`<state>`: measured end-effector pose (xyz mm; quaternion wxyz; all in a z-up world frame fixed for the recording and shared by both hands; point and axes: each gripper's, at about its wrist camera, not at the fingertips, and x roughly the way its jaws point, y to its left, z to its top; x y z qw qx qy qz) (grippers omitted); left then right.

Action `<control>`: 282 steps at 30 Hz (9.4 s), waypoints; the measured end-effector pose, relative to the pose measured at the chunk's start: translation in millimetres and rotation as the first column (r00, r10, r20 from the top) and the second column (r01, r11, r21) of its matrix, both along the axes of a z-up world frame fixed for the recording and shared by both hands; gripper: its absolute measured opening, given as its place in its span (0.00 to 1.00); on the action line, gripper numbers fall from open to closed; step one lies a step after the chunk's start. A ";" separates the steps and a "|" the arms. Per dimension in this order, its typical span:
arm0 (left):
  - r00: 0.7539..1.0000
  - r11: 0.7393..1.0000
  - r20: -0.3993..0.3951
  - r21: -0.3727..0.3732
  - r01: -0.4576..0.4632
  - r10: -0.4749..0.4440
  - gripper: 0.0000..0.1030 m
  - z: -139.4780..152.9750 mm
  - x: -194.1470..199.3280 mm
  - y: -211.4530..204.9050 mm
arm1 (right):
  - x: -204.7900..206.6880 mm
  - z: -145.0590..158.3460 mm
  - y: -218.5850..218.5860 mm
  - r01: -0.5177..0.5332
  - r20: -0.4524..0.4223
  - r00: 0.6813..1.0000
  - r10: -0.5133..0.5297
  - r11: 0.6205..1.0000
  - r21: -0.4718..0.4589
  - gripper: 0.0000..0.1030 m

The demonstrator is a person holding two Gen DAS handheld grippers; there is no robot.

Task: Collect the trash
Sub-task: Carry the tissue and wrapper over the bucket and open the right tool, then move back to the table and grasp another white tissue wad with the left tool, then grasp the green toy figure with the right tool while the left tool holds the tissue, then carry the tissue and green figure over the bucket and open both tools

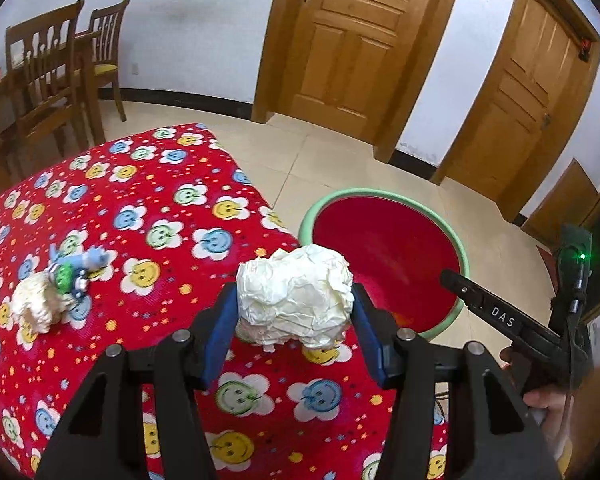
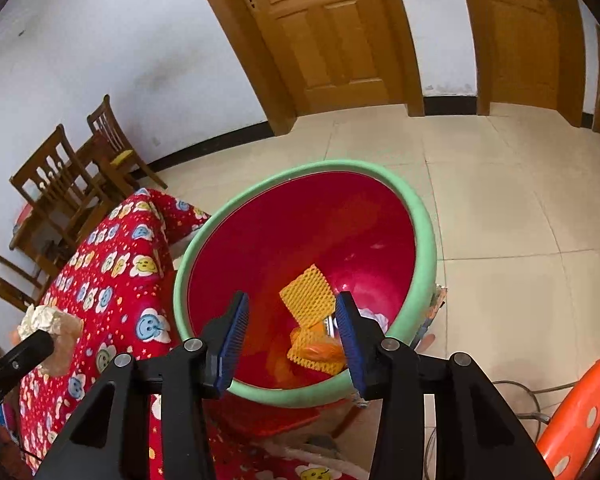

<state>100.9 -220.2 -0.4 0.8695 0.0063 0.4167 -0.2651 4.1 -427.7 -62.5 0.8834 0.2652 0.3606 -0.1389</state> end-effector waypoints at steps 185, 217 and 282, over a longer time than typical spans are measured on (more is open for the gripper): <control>0.773 0.773 -0.023 -0.023 -0.634 0.633 0.36 -34.9 45.9 305.7 | 144.0 9.3 320.1 -0.421 -0.110 0.905 0.410 0.902 -0.097 0.47; 0.831 0.832 0.010 -0.010 -0.555 0.555 0.36 -22.9 42.4 267.9 | 38.4 60.2 144.3 -0.142 0.014 0.989 0.146 0.977 -0.159 0.47; 0.982 0.981 -0.070 0.069 0.179 -0.174 0.46 -32.5 28.8 -102.1 | -44.7 9.4 -30.4 0.189 0.058 0.979 -0.194 0.979 0.076 0.57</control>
